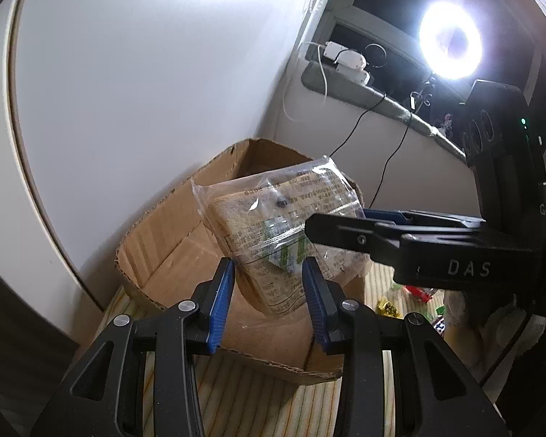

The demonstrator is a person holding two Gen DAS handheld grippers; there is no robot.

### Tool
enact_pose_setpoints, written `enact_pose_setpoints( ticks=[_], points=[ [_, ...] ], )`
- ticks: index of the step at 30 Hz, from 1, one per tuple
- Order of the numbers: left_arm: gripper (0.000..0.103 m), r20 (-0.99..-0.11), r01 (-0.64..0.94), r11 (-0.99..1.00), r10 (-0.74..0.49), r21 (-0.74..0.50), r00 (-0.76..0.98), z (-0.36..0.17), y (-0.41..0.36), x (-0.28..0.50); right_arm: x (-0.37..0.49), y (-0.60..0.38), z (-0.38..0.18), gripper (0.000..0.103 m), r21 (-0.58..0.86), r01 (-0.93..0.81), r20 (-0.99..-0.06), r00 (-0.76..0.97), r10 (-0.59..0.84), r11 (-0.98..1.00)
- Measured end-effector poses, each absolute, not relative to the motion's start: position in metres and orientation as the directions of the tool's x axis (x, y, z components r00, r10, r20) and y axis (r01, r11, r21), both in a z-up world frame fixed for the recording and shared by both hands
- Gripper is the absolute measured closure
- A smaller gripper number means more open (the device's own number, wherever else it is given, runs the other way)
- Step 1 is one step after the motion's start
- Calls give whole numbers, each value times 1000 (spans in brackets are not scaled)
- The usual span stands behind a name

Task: Organize snacks
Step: 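Carry the bread pack to the cardboard box and open the left gripper, then grasp the black candy packet with the left gripper while the right gripper grasps the chocolate bar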

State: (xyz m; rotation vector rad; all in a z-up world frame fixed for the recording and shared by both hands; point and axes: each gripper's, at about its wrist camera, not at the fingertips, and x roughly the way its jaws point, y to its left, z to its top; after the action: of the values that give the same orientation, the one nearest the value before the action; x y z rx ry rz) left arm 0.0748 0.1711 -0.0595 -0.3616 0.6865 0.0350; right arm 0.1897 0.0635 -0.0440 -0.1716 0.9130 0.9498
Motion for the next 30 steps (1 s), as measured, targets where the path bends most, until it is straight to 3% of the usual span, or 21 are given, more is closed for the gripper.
enact_pose_setpoints(
  ticks=[11,14,19,23,30],
  points=[
    [66,-662,-194,951,-15,-241,749,-69,168,80,206,70,-58,40,221,-739,-757,280,590,636],
    [66,-653,-192,954,-4,-228,757,-65,168,75,205,63,-52,34,215,-735,-751,297,590,644],
    [66,-637,-176,961,-2,-216,770,-57,163,67,199,47,-42,32,195,-726,-742,331,583,660],
    [59,-628,-144,970,-10,-194,778,-52,149,61,190,29,-35,24,152,-713,-736,380,560,684],
    [59,-615,-78,974,-71,-211,785,-49,121,52,173,-30,-21,20,106,-664,-718,464,519,740]
  ],
)
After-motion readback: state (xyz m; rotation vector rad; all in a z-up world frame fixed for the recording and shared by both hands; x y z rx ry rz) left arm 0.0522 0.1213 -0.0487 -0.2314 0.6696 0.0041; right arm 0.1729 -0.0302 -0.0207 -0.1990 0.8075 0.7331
